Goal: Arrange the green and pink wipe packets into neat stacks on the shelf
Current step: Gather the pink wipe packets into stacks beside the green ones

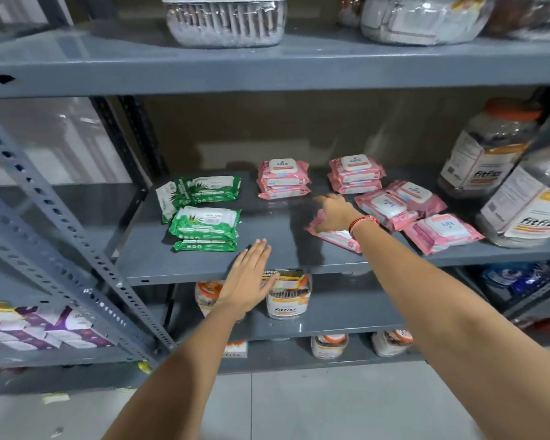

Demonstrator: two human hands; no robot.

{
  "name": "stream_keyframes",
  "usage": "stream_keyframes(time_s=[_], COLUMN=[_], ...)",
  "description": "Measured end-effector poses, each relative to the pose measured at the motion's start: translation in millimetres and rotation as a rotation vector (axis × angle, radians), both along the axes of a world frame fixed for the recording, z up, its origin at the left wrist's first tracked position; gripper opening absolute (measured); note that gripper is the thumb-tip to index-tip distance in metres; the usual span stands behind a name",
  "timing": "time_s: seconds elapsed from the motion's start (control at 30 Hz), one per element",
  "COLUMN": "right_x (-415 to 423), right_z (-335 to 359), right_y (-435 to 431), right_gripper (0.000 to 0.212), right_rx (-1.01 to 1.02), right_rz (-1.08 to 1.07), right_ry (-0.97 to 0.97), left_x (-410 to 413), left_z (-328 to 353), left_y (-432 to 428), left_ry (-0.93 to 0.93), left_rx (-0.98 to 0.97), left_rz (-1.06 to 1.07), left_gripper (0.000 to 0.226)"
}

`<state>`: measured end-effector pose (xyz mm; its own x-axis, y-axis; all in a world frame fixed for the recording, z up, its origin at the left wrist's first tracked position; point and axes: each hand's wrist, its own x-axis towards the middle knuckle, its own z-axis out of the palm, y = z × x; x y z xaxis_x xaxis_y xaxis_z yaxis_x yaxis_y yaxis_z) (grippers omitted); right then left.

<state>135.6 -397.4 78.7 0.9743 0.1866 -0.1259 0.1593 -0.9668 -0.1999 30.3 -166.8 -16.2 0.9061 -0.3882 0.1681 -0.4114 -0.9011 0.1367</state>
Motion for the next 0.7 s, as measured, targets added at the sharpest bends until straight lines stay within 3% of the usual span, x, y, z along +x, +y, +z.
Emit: stream_keyframes(time_s=[0.17, 0.33, 0.53, 0.7], right_x=[0, -1, 5, 9], right_z=[-6, -16, -3, 2], right_y=[-33, -39, -7, 34], right_gripper=[0.094, 0.091, 0.073, 0.074], right_rx=[-0.103, -0.033, 0.040, 0.054], right_rz=[-0.131, -0.158, 0.000, 0.141], right_ry=[0.122, 0.143, 0.096, 0.120], left_x=[3, 0, 2, 2], left_z=[-7, -11, -13, -11], left_y=[18, 30, 28, 28], left_ry=[0.049, 0.065, 0.089, 0.098], left_rx=[0.023, 0.090, 0.107, 0.132], left_rz=[0.043, 0.066, 0.073, 0.064], left_gripper=[0.073, 0.093, 0.082, 0.086])
